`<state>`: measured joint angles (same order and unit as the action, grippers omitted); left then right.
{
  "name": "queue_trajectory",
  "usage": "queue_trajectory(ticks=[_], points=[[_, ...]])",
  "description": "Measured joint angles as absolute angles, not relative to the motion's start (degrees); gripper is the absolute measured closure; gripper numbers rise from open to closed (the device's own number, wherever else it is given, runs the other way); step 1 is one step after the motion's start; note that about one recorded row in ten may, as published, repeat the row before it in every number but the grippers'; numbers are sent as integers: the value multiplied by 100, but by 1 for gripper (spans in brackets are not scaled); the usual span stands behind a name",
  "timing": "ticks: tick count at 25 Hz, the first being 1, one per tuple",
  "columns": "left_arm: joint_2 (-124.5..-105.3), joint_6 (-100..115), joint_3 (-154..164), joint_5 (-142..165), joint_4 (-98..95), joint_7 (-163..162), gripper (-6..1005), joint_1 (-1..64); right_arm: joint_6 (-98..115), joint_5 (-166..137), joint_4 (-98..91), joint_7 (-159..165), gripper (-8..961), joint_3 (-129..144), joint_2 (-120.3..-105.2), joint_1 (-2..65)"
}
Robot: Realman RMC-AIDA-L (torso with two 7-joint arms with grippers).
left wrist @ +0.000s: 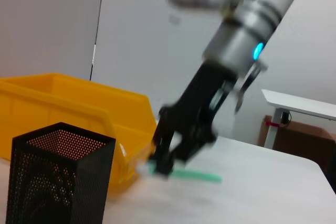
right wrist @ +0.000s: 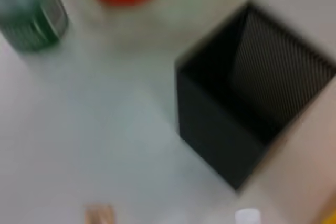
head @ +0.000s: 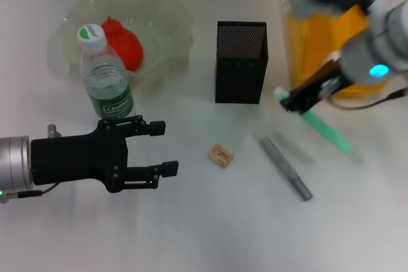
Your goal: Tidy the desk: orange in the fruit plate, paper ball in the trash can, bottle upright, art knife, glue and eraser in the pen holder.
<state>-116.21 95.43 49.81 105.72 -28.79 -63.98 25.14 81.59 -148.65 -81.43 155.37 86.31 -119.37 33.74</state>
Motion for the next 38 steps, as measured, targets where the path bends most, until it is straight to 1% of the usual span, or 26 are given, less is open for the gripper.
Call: queue_trajectory(ticks=[1,2,3,6,7,8,9,10,12,13,14,16,17,18,19,20,22,27,30,33,35,36,37,38], points=[[-11621,9543,4979,10573,-2875,-6398,201,2514,8280,-14630,-8361,15414,775,8319,-11935,3288],[-11620,9545,4967,10572,-2865,-6398,201,2514,8612,-13635,-8634,14978,771,7258,-11925,3144],[-11620,9545,4967,10572,-2865,-6398,200,2514,8612,-13635,-8634,14978,767,7258,-11925,3144],[-11619,9551,4960,10572,-2851,-6398,200,2514,8863,-12027,-8253,14168,754,5923,-11914,3117],[-11625,9545,4966,10572,-2850,-6398,200,2514,8893,-10973,-7383,13280,750,5242,-11872,3170],[-11625,9545,4966,10572,-2850,-6398,200,2514,8893,-10973,-7383,13280,746,5242,-11872,3170],[-11634,9539,4974,10572,-2848,-6398,200,2514,8877,-10075,-6183,12175,742,4899,-11790,3281],[-11634,9539,4974,10572,-2848,-6398,201,2514,8877,-10075,-6183,12175,738,4899,-11790,3281],[-11647,9539,4978,10573,-2842,-6398,201,2521,8777,-9088,-4358,10141,730,4664,-11725,3444],[-11647,9539,4978,10573,-2842,-6398,201,2521,8777,-9088,-4358,10141,726,4664,-11725,3444],[-11655,9539,4980,10573,-2840,-6398,201,2525,8712,-8846,-3908,9480,722,4612,-11735,3474],[-11666,9539,4980,10573,-2838,-6398,201,2529,8541,-8536,-3391,8339,714,4575,-11834,3488],[-11679,9539,4985,10573,-2835,-6398,201,2530,8287,-8246,-2972,7306,710,4617,-11940,3503],[-11679,9539,4985,10573,-2835,-6398,201,2530,8287,-8246,-2972,7306,705,4617,-11940,3503],[-11685,9539,4989,10573,-2835,-6398,201,2530,8040,-7864,-2400,6340,701,4695,-11976,3604],[-11694,9539,4989,10573,-2835,-6398,201,2531,8040,-7864,-2400,6340,697,4695,-11976,3604],[-11698,9540,4978,10573,-2834,-6396,201,2529,7677,-7462,-1513,5294,689,4745,-11972,3895],[-11706,9542,4994,10573,-2830,-6396,201,2507,7244,-7409,-1197,5070,669,4791,-11969,4078],[-11708,9551,4977,10573,-2830,-6396,201,2493,7238,-7411,-1197,5196,656,4836,-11961,4072],[-11716,9588,4977,10573,-2830,-6397,201,2487,7345,-7436,-1397,5603,644,4912,-11934,3990],[-11716,9616,4984,10573,-2834,-6397,201,2487,7524,-7582,-1934,6295,636,5182,-11918,3823],[-11716,9642,4988,10573,-2837,-6398,201,2487,7626,-7698,-2291,6733,587,5317,-11909,3717],[-11708,9701,4991,10573,-2839,-6398,201,2487,7819,-8091,-3365,7798,537,5546,-11894,3430],[-11708,9701,4991,10573,-2839,-6398,201,2487,7819,-8091,-3365,7798,487,5546,-11894,3430]])
